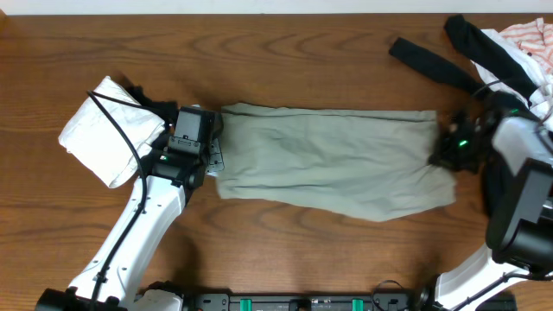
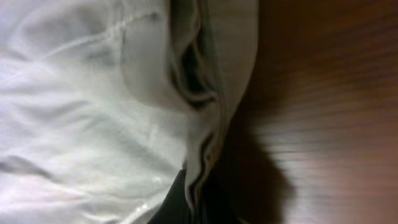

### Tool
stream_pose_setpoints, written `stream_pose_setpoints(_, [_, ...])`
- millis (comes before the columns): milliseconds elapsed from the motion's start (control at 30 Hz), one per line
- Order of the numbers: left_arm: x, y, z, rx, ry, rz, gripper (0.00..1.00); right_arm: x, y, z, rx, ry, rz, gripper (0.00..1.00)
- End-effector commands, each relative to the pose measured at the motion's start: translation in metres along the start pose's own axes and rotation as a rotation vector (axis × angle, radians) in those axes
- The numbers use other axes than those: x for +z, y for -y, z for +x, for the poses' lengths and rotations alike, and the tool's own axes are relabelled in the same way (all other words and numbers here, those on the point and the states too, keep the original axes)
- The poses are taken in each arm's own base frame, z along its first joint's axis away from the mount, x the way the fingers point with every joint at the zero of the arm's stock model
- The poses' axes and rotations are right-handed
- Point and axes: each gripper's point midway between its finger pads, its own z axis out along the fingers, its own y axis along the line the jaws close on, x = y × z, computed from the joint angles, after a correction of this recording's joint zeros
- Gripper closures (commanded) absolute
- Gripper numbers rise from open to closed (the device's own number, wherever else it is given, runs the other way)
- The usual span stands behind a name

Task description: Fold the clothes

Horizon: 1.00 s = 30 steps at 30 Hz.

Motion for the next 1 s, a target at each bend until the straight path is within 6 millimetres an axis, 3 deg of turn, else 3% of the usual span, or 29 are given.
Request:
stream_pose_setpoints(0, [-0.002,0.001,-0.005,0.014,0.010,0.005,0.50,-0.045,0.015,-0.039,0.006,0.110,0.075,0.99])
stream_pose_setpoints(200, [-0.002,-0.002,-0.006,0.026,0.016,-0.011,0.50,-0.093,-0.010,-0.058,-0.065,0.143,0.077,0.99])
stream_pose_setpoints(333, [-0.001,-0.010,-0.009,-0.001,0.017,-0.026,0.50,-0.102,-0.041,-0.052,-0.127,0.111,0.067,0.99])
stream_pose_setpoints(667, [0.006,-0.077,-0.018,-0.225,0.006,-0.128,0.50,-0.077,-0.165,-0.011,-0.339,0.022,0.014,0.99])
stream_pose_setpoints(967, [0.006,-0.082,-0.020,-0.240,0.011,-0.135,0.50,-0.048,-0.284,0.058,-0.630,-0.004,-0.049,0.99])
